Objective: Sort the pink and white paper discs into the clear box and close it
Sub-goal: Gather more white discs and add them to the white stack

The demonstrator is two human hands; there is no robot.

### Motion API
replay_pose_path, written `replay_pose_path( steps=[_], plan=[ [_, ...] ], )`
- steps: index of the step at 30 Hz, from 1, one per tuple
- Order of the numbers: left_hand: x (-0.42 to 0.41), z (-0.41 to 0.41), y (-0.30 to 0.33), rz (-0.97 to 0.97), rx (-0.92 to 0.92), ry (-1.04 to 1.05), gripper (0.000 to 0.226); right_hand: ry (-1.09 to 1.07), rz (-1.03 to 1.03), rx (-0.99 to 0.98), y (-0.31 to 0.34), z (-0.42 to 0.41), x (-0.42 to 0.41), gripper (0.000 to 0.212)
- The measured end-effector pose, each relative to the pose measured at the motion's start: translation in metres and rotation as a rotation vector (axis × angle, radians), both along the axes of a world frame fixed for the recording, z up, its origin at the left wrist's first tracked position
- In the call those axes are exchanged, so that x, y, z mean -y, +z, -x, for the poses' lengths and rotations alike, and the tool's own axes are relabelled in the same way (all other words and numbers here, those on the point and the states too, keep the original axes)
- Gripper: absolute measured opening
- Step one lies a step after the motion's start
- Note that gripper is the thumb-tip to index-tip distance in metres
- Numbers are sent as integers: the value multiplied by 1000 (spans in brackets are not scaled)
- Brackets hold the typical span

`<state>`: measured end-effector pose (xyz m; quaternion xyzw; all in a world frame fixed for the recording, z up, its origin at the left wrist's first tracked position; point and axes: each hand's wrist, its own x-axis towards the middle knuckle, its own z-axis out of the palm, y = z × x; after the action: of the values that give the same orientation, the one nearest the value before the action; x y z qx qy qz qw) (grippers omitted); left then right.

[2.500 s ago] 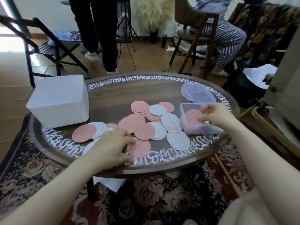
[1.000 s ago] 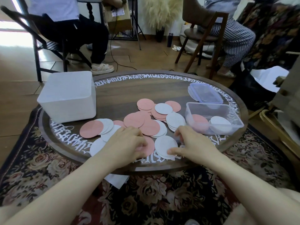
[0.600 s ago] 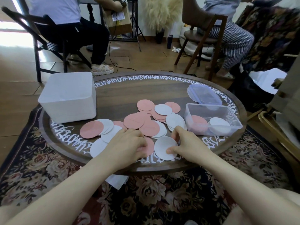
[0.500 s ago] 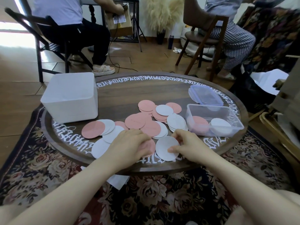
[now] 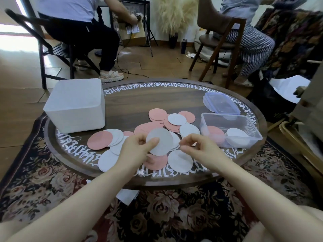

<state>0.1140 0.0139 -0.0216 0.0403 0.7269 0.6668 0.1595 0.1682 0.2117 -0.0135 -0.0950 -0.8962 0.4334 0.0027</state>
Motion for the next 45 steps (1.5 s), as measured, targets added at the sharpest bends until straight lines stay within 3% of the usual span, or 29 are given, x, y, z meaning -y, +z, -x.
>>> replay_pose_path(
  steps=[4, 7, 14, 19, 25, 29, 32, 35, 38, 40, 45],
  plan=[
    [3, 0, 4, -157, 141, 42, 10, 107, -293, 222, -4, -6, 1, 54],
    [2, 0, 4, -161, 167, 52, 9, 118, -390, 250, -2, -8, 7, 68],
    [2, 0, 0, -105, 135, 51, 5, 100, -311, 213, 0, -8, 12, 64],
    [3, 2, -2, -89, 117, 57, 8, 63, -151, 114, -1, -2, 4, 24],
    [0, 0, 0, -93, 136, 8, 18, -46, 256, 16, 10, -1, 11, 18],
    [-3, -8, 5, -221, 207, -152, 21, -78, 308, -59, 11, 1, 18, 18],
    [-3, -9, 3, -218, 153, -142, 21, -74, 330, -105, 10, 2, 22, 18],
    [-2, -6, 0, -145, 97, -57, 16, -43, 141, -161, 3, 4, 19, 17],
    [-2, -4, 2, -172, 132, 30, 11, -1, -386, -114, -8, 8, 9, 25],
    [0, -2, 3, -198, 169, 74, 7, 32, -602, 14, -14, 8, 2, 41],
    [5, 4, -4, -233, 267, 133, 11, 104, -678, 156, -6, 2, -3, 40]
  ],
)
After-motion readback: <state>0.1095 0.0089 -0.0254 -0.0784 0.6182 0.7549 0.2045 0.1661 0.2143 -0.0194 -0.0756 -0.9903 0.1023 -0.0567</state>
